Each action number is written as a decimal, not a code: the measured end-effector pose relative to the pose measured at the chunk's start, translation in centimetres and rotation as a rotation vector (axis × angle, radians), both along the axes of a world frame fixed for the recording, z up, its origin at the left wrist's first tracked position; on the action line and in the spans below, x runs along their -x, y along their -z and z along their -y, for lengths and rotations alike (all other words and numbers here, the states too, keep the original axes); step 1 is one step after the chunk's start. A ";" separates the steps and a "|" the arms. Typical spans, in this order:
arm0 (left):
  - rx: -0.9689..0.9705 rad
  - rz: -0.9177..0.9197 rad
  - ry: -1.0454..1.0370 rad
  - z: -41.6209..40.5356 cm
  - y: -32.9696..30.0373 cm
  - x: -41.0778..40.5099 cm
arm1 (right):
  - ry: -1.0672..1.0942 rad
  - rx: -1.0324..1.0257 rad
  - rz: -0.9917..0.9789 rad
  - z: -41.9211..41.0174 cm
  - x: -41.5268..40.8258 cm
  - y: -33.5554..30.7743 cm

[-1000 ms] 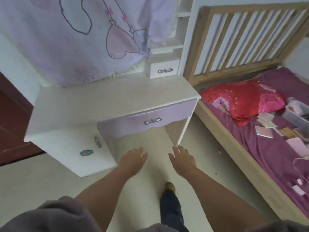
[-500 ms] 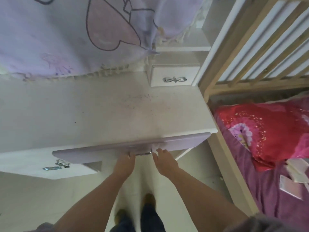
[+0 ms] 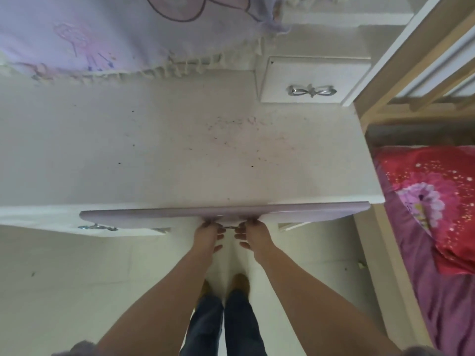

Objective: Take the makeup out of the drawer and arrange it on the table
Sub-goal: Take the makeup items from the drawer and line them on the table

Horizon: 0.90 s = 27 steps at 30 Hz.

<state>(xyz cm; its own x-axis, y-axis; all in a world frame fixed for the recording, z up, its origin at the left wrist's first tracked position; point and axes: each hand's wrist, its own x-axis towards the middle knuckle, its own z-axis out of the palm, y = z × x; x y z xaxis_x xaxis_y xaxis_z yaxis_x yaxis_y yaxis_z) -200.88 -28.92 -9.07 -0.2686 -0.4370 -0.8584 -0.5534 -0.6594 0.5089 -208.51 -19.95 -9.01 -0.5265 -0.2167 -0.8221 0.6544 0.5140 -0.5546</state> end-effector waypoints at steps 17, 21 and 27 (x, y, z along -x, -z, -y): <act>0.028 -0.049 -0.045 -6.5 0.5 -7.9 | 0.036 0.010 0.029 -6.6 -7.7 0.8; 0.045 -0.052 -0.030 -7.6 0.8 -9.2 | 0.051 0.004 -0.045 -7.4 -9.5 1.2; 0.017 -0.024 -0.020 -8.9 2.0 -10.9 | 0.145 0.018 -0.007 -8.8 -11.2 2.5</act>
